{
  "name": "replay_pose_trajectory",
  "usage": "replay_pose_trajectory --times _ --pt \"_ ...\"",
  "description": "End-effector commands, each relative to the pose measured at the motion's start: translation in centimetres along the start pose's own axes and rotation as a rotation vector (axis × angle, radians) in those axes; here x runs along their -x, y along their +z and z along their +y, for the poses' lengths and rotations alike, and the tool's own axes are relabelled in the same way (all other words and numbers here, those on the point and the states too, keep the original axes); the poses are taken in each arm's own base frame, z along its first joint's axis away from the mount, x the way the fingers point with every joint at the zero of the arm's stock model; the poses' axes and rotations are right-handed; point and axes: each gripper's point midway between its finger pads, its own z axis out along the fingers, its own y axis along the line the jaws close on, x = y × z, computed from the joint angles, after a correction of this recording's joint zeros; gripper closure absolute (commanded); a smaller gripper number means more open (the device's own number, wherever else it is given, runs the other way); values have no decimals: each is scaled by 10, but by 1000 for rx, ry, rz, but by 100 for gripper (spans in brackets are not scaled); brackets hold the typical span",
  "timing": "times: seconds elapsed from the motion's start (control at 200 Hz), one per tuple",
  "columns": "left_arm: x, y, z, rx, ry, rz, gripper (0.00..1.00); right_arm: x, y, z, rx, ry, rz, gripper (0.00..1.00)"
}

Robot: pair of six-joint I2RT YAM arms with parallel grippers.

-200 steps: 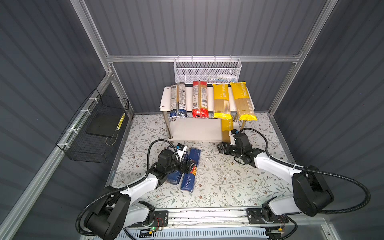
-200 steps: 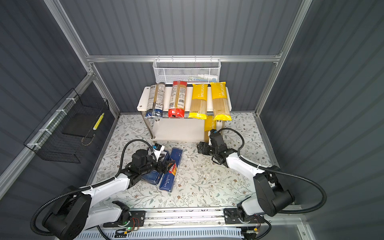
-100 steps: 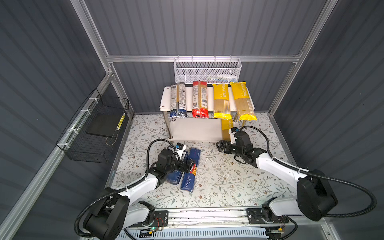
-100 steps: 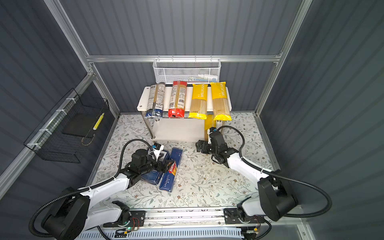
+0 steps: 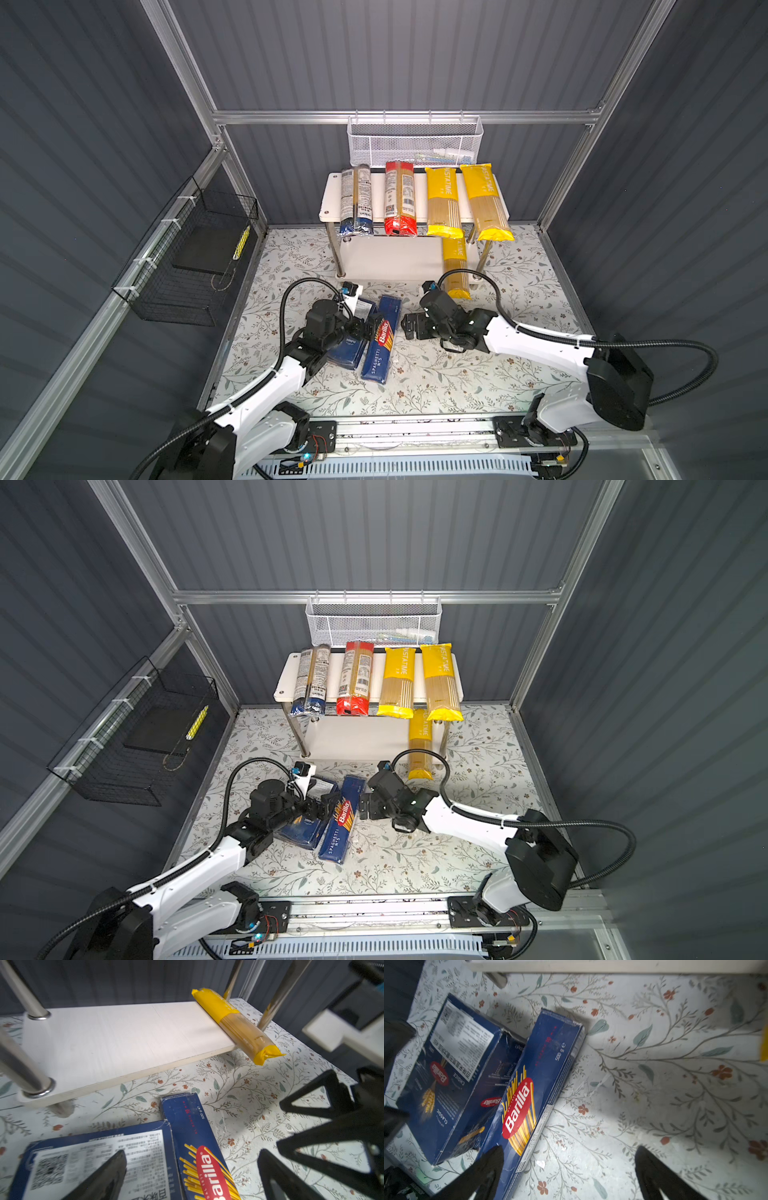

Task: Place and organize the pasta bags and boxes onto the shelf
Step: 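Release the yellow bag and move the right gripper over the blue Barilla spaghetti box, then lower the right gripper and close it on the Barilla spaghetti box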

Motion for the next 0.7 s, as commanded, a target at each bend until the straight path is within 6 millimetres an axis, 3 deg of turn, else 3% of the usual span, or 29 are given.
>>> replay_pose_trajectory --times 0.0,0.26,0.5,0.695 --pt "-8 -6 19 119 16 10 1 -8 5 12 -35 26 35 1" --pt "-14 -24 60 364 -23 4 1 -20 28 39 -64 60 73 1" --pt "-14 -31 62 380 -35 -39 1 -34 57 62 -62 58 158 1" --pt "-15 -23 59 358 -29 -9 1 -56 74 55 -135 48 246 1"
